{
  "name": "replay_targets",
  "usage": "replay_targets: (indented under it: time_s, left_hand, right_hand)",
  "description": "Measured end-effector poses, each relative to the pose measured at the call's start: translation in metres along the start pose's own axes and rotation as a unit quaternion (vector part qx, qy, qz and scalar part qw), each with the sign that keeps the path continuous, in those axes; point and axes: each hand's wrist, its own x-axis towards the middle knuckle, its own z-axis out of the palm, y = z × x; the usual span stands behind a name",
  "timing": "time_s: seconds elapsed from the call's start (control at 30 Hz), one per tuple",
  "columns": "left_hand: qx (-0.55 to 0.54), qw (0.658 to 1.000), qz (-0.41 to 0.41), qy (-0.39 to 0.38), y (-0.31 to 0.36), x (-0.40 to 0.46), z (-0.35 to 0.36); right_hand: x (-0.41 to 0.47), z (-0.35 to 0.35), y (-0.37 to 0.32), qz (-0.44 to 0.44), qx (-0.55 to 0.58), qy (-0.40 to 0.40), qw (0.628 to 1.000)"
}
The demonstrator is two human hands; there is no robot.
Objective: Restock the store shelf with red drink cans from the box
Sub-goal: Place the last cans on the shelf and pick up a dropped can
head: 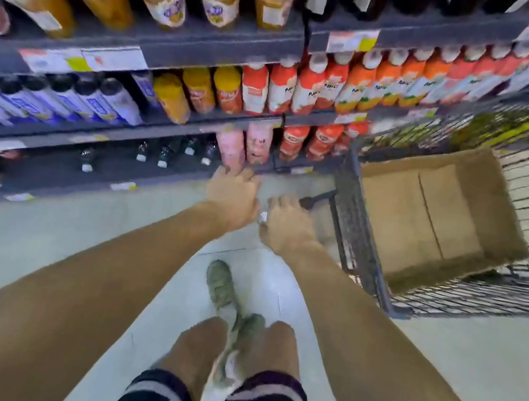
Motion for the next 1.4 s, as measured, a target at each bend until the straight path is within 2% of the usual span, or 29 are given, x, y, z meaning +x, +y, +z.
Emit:
replay_targets:
  time_s: [0.13,0.23,0.3,0.47,0.6,0.77,0.93,1.1,1.27,1.4]
  left_hand:
    - [-0.055,0.998,-0.012,-0.041,0.001,0.014,0.075]
    - [-0.052,0.995,0.003,-0.084,-0.001,0.032,0.149]
    - [-0.041,0.995,0.000,-0.085,-0.001,0.064,0.194]
    - [-0.037,0.997,0.016,-0.065,0.021,0.157,0.297]
    - [-0.061,0.995,-0.005,-0.075,0.037,0.202,0.376]
    - [-0.054,0.994,-0.001,-0.094,0.033,0.231,0.464]
    - [-0.061,0.988,-0.057,-0.126,0.023,0.243,0.516]
    - [-0.093,0.989,-0.061,-0.095,0.025,0.269,0.533]
    - [-0.143,0.985,-0.039,-0.084,0.028,0.291,0.537]
    - [-0.183,0.979,-0.038,-0.085,0.029,0.290,0.541]
  right_hand:
    - [0.036,0.074,0.019,0.033,0.050,-0.011,0.998]
    - [0.066,0.142,0.042,0.049,0.052,-0.078,0.994]
    - [0.097,0.178,0.064,0.053,0.041,-0.100,0.993]
    - [0.200,0.260,0.114,0.060,0.037,-0.080,0.994]
    - [0.268,0.317,0.141,0.070,0.049,-0.057,0.995]
    - [0.328,0.370,0.161,0.016,0.043,-0.034,0.998]
    - [0.359,0.403,0.171,-0.067,-0.013,-0.033,0.997]
    - [0.373,0.421,0.184,-0.055,-0.029,-0.032,0.998]
    - [0.383,0.435,0.186,-0.079,-0.072,0.018,0.994]
    - [0.383,0.432,0.184,-0.076,-0.046,0.030,0.996]
